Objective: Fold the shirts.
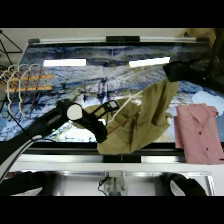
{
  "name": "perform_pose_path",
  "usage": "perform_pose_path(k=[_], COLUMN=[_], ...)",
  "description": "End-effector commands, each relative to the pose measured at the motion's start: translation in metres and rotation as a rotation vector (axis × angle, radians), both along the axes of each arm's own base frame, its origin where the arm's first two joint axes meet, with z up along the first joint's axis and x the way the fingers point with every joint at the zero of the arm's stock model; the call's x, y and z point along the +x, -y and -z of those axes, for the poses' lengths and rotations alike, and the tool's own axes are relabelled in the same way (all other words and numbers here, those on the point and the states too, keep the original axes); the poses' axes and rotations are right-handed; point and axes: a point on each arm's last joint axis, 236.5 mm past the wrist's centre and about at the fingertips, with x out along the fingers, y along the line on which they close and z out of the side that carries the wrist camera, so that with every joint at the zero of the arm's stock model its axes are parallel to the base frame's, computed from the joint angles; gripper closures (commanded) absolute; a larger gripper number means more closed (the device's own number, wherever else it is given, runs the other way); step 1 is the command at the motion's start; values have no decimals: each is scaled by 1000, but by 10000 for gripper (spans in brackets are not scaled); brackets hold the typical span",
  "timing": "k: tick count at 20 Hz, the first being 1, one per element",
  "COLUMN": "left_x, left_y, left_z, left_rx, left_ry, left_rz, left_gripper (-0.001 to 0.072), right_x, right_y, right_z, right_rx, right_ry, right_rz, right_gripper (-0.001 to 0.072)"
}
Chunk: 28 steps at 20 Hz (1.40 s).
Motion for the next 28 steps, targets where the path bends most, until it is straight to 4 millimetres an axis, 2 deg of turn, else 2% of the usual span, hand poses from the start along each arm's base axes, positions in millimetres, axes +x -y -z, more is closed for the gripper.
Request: perform_pose_path(k=[1, 3, 4, 5, 7, 9, 12, 15, 16, 17, 18, 19, 21, 22, 23, 25, 26, 28], left_x=[5, 5, 5, 5, 4, 4, 4, 3, 3, 2, 1, 1, 2, 3, 3, 2, 1, -2], left_y=[3, 2, 2, 3, 2, 3, 3, 4, 5, 6, 7, 7, 6, 6, 5, 6, 7, 9], left_z=[-1, -1, -1, -1, -1, -1, -1, -2, -2, -3, -4, -4, -3, -3, -3, -1, 1, 5], left_rx=[-11, -10, -10, -10, -9, -10, -11, -17, -20, -26, -30, -29, -27, -27, -26, -23, -20, -14], left_ry=[10, 9, 9, 8, 4, -1, -2, -13, -16, -22, -25, -28, -32, -32, -32, -35, -38, -45], left_rz=[-23, -23, -24, -24, -30, -37, -38, -48, -49, -51, -52, -59, -66, -69, -70, -65, -62, -52], left_gripper=[660, 660, 660, 660, 660, 660, 660, 660, 660, 660, 660, 659, 659, 659, 659, 659, 659, 659], right_x=[-36, -70, -80, -87, -92, -87, -62, -49, -42, -33, -24, -19, -18, -22, -28, -49, -62, -83], right_y=[-18, -41, -47, -51, -58, -60, -58, -65, -68, -70, -72, -73, -75, -81, -91, -123, -141, -170], right_z=[0, 36, 56, 77, 105, 117, 114, 137, 144, 147, 145, 141, 120, 100, 75, 30, 17, 22], right_rx=[31, 0, -33, -68, -92, -97, -75, -64, -51, -30, -2, 21, 37, 53, 93, 195, 211, 193], right_ry=[-81, -260, -327, -376, -425, -412, -331, -385, -394, -387, -370, -350, -293, -249, -197, -111, -81, -101], right_rz=[-62, -146, -161, -163, -152, -130, -71, -64, -55, -41, -18, -3, -18, -55, -101, -234, -305, -397], right_gripper=[191, 191, 172, 81, 81, 81, 81, 82, 120, 248, 497, 639, 646, 647, 647, 647, 647, 647])
